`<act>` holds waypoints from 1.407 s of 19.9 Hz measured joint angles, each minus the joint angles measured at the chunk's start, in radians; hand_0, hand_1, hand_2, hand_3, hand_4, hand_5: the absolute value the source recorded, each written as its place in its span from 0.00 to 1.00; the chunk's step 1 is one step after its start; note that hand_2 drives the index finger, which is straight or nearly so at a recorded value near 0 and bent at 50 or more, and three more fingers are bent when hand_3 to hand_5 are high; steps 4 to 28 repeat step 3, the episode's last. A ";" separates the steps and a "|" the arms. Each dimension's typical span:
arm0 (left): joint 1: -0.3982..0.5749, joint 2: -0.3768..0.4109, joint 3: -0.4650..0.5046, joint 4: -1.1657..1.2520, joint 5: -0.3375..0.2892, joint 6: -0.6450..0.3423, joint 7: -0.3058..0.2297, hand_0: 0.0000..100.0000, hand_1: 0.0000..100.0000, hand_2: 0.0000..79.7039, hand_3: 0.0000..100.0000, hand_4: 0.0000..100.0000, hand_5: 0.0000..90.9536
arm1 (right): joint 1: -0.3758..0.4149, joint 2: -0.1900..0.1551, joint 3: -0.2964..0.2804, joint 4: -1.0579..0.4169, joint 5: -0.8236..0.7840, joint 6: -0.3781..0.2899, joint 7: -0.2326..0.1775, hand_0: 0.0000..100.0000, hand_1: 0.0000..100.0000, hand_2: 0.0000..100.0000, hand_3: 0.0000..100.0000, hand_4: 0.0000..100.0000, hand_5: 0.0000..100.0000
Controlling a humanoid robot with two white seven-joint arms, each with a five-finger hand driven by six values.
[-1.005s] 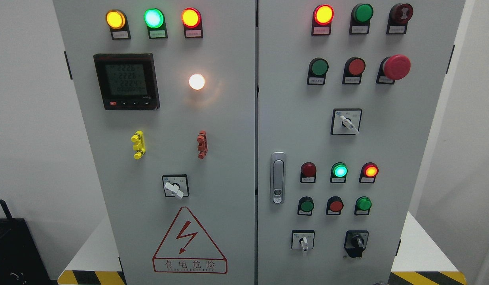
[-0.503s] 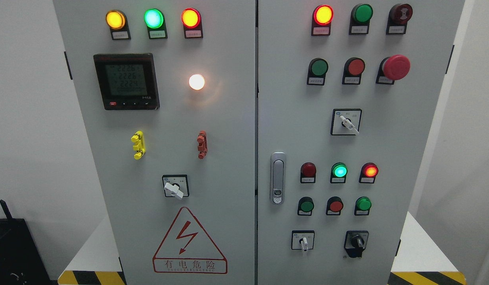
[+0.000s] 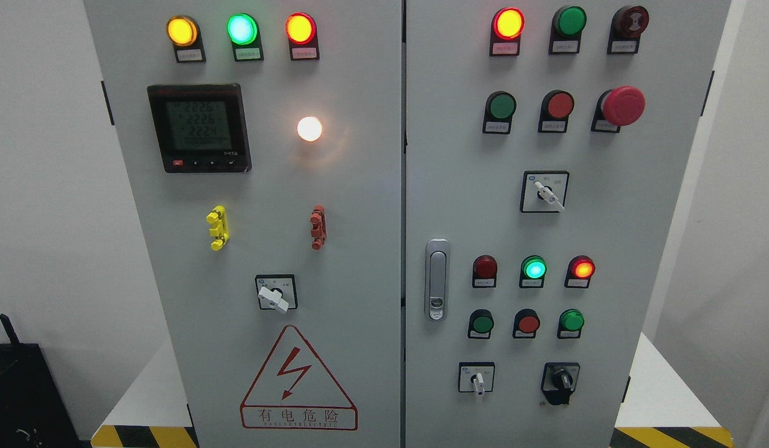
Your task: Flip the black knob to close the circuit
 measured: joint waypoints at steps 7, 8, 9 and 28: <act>0.000 0.000 0.000 0.000 0.000 0.000 0.000 0.00 0.00 0.00 0.05 0.03 0.00 | 0.005 0.003 -0.004 -0.002 -0.007 0.000 0.008 0.00 0.00 0.00 0.05 0.05 0.00; 0.000 0.000 0.000 0.000 0.000 0.000 0.000 0.00 0.00 0.00 0.05 0.03 0.00 | 0.005 0.003 -0.004 -0.002 -0.007 0.000 0.008 0.00 0.00 0.00 0.05 0.05 0.00; 0.000 0.000 0.000 0.000 0.000 0.000 0.000 0.00 0.00 0.00 0.05 0.03 0.00 | 0.005 0.003 -0.004 -0.002 -0.007 0.000 0.008 0.00 0.00 0.00 0.05 0.05 0.00; 0.000 0.000 0.000 0.000 0.000 0.000 0.000 0.00 0.00 0.00 0.05 0.03 0.00 | 0.005 0.003 -0.004 -0.002 -0.007 0.000 0.008 0.00 0.00 0.00 0.05 0.05 0.00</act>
